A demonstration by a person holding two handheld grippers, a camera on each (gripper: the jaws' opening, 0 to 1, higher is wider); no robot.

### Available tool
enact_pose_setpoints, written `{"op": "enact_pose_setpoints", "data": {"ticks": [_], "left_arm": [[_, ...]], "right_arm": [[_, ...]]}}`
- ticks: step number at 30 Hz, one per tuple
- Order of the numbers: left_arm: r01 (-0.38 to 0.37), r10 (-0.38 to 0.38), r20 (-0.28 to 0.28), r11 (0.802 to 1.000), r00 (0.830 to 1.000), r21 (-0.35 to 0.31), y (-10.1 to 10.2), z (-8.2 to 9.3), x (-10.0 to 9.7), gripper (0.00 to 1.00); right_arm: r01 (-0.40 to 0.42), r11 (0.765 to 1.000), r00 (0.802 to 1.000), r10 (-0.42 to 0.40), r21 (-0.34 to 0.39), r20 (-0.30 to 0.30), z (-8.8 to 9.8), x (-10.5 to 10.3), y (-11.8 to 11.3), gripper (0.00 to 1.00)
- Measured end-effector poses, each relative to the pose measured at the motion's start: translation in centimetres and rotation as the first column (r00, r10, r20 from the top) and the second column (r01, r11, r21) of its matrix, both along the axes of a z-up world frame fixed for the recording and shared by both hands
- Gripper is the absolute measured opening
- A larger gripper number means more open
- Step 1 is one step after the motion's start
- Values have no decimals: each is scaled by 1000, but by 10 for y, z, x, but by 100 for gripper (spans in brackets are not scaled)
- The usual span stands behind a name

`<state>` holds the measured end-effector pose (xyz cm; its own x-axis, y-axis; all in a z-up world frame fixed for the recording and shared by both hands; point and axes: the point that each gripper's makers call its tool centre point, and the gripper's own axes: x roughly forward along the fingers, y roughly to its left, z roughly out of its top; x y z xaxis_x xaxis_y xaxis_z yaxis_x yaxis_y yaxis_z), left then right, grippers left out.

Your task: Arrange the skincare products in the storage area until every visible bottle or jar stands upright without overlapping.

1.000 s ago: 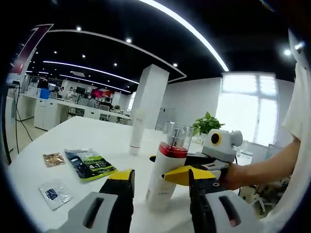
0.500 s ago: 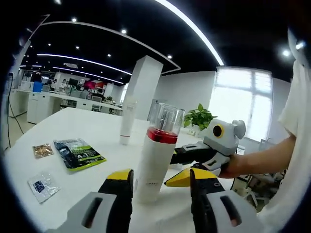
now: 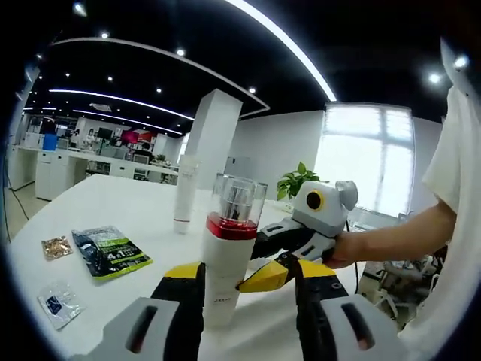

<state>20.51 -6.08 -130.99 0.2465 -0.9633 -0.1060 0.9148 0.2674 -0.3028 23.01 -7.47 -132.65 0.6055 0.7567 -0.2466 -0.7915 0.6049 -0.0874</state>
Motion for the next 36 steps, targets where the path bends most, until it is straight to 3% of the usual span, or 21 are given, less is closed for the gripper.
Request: {"op": "enact_pose_setpoints", "data": {"ticks": [6, 9, 12, 14, 19, 23, 26, 28, 36], "left_arm": [[1, -1, -5, 1000, 1000, 5, 1, -2, -2, 49], [-2, 2, -5, 1000, 1000, 7, 2, -2, -1, 48], [-15, 15, -5, 1000, 1000, 5, 6, -1, 1, 48], [-28, 28, -14, 1000, 1000, 3, 11, -2, 4, 48], [-72, 72, -38, 997, 997, 5, 26, -8, 11, 49], [-95, 96, -58, 995, 994, 12, 36, -16, 14, 48], [-103, 104, -65, 995, 992, 16, 40, -18, 15, 48], [-106, 107, -65, 994, 992, 16, 40, -18, 15, 48], [-118, 118, -70, 993, 991, 11, 42, -20, 17, 48]], "right_arm": [[-9, 1000, 1000, 9, 11, -14, -1, 4, -3, 24], [42, 997, 996, -37, 64, -77, -1, 5, -2, 25], [101, 990, 988, -88, 103, -123, 1, 8, 2, 35], [171, 982, 981, -162, 84, -105, 1, 16, 4, 34], [209, 974, 975, -201, 82, -96, 2, 17, 21, 36], [284, 958, 955, -280, 35, -104, -7, 25, 12, 32], [299, 951, 947, -286, 75, -149, -8, 28, 12, 29], [283, 958, 954, -275, 55, -124, -8, 27, 13, 28], [265, 961, 957, -252, 80, -143, -6, 28, 10, 26]]}}
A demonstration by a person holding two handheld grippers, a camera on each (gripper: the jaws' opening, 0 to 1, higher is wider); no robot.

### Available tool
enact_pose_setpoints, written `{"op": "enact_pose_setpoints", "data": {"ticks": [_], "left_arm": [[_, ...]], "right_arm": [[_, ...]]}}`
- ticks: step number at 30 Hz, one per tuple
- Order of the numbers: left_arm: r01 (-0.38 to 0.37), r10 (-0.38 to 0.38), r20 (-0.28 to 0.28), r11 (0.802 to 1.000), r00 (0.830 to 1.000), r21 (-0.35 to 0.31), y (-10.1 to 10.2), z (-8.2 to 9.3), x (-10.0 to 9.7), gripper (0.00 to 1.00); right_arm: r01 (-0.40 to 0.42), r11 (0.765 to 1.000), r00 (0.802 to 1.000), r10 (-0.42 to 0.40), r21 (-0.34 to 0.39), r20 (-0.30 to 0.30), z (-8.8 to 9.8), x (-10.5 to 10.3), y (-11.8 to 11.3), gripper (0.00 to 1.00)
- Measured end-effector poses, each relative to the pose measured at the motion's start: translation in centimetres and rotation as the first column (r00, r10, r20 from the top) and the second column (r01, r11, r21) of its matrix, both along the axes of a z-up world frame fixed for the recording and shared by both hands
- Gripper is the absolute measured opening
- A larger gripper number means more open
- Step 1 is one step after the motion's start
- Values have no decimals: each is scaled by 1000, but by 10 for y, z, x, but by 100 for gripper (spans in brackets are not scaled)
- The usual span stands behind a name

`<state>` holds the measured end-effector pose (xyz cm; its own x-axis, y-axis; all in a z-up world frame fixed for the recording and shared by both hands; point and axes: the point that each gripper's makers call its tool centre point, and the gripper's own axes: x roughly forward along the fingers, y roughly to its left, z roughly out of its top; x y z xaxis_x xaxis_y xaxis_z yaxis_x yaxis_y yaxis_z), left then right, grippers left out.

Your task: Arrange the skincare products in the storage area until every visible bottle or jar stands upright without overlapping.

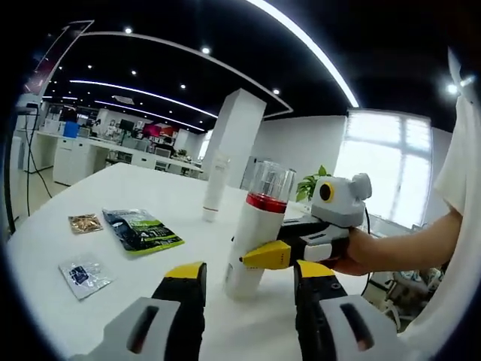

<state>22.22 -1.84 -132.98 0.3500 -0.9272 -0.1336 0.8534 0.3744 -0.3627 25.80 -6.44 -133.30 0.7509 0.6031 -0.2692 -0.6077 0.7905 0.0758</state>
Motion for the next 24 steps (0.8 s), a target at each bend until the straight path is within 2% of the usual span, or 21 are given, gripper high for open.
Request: {"op": "enact_pose_setpoints", "data": {"ticks": [5, 9, 12, 16, 24], "left_arm": [[-2, 2, 0, 1000, 1000, 1, 1, 0, 1, 48], [-2, 2, -2, 1000, 1000, 0, 1, -1, 1, 48], [3, -3, -7, 1000, 1000, 2, -2, -4, 0, 48], [2, -2, -3, 1000, 1000, 4, -3, -3, 0, 48], [-16, 16, -3, 1000, 1000, 1, 2, -3, 2, 48]], "right_arm": [[4, 1000, 1000, -4, 9, 20, 9, 0, -7, 26], [35, 999, 997, -37, 27, 64, 29, 8, -23, 26], [42, 998, 996, -46, 51, 75, 40, 14, -36, 26], [58, 998, 994, -61, 38, 95, 52, 22, -54, 26], [99, 995, 982, -97, -9, 162, 86, 44, -93, 26]]}}
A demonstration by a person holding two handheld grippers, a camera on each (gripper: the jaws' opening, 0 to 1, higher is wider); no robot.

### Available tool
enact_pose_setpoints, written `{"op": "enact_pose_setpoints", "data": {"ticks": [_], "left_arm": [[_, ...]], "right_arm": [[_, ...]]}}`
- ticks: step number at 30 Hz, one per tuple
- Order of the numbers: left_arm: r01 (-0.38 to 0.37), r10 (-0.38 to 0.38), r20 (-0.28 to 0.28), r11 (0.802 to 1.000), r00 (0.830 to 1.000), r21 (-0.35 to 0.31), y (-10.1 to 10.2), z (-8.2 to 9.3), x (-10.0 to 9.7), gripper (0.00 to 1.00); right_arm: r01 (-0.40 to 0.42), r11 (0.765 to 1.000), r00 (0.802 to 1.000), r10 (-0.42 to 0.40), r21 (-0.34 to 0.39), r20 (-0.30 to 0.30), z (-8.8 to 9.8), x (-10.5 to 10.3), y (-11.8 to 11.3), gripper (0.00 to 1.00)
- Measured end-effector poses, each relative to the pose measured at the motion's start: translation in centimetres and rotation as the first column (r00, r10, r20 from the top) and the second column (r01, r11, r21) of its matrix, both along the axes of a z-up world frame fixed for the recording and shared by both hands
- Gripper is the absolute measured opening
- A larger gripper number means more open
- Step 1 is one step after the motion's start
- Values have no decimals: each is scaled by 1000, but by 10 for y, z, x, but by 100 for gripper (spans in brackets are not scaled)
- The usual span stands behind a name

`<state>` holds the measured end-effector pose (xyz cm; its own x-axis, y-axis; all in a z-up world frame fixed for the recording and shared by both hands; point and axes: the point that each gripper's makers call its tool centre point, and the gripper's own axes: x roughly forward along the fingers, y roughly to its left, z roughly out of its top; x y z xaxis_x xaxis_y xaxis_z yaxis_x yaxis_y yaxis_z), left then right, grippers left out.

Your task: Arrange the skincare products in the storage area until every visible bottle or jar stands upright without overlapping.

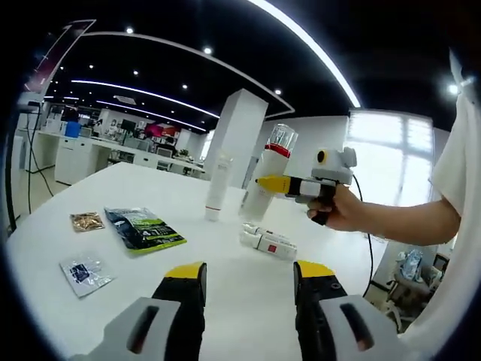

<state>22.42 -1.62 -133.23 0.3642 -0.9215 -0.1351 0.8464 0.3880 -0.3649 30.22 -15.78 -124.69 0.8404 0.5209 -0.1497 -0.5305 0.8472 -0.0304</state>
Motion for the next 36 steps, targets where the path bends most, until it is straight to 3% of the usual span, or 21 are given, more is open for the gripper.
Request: {"op": "enact_pose_setpoints", "data": {"ticks": [5, 13, 23, 36], "left_arm": [[-12, 12, -4, 1000, 1000, -2, 3, -1, 2, 48], [6, -6, 11, 1000, 1000, 10, 1, 1, 0, 48], [-5, 5, 7, 1000, 1000, 11, 3, 0, 0, 48], [-17, 17, 5, 1000, 1000, 4, 6, 1, 2, 48]], "right_arm": [[10, 999, 1000, -10, -48, 1, 2, 8, -16, 26], [20, 995, 999, -24, -97, -44, -17, 10, -31, 26], [85, 996, 995, -86, -28, -55, -21, 20, -61, 27], [99, 993, 991, -105, -70, -79, -40, 28, -77, 27]]}}
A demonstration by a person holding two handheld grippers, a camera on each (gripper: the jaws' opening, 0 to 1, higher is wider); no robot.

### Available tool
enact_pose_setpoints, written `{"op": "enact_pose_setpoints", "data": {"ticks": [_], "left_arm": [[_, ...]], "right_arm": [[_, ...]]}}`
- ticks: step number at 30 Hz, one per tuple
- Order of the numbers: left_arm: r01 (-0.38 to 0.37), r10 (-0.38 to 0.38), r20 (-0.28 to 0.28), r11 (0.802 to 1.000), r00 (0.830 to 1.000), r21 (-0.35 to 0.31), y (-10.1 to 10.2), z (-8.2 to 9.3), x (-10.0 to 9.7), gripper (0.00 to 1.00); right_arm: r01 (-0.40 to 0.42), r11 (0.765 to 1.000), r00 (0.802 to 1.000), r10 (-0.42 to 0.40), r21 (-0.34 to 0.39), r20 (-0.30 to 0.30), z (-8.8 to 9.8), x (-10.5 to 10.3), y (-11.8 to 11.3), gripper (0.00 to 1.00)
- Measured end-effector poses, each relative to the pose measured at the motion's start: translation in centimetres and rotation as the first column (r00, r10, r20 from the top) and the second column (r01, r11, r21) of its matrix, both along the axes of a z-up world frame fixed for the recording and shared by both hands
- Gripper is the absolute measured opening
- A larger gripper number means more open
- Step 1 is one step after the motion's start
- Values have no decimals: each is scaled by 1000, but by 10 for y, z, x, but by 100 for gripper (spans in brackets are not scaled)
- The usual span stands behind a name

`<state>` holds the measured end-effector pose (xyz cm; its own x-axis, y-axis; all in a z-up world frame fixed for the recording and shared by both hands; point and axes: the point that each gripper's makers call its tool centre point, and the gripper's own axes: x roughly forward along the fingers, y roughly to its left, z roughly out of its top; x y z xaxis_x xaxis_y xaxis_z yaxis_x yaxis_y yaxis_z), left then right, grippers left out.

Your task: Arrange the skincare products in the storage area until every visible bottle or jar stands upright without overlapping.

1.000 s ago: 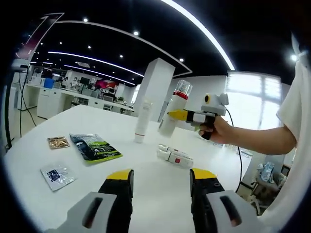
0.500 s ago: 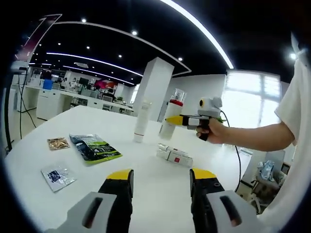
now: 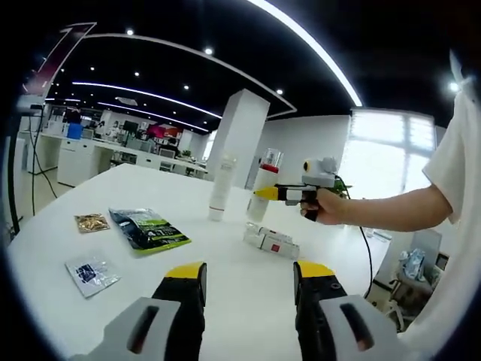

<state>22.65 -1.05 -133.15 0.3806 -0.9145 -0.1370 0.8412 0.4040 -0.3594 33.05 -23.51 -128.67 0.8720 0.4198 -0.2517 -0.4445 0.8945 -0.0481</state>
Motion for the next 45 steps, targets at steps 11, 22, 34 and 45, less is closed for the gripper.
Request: {"op": "enact_pose_setpoints", "data": {"ticks": [11, 22, 34, 45], "left_arm": [[3, -3, -10, 1000, 1000, 10, -2, -4, 0, 48], [0, 1, -9, 1000, 1000, 26, 0, -6, 1, 48], [-13, 13, -8, 999, 1000, 46, 3, -9, 5, 48], [1, 0, -13, 997, 1000, 78, -2, -15, -3, 48]], "right_arm": [[40, 998, 999, -41, 50, 8, -4, 16, -19, 27], [31, 998, 999, -29, 54, -21, -22, 42, -33, 27], [-58, 997, 998, 58, 44, -12, -37, 49, -42, 27], [-141, 984, 990, 138, 113, 32, -37, 55, -39, 28]]}}
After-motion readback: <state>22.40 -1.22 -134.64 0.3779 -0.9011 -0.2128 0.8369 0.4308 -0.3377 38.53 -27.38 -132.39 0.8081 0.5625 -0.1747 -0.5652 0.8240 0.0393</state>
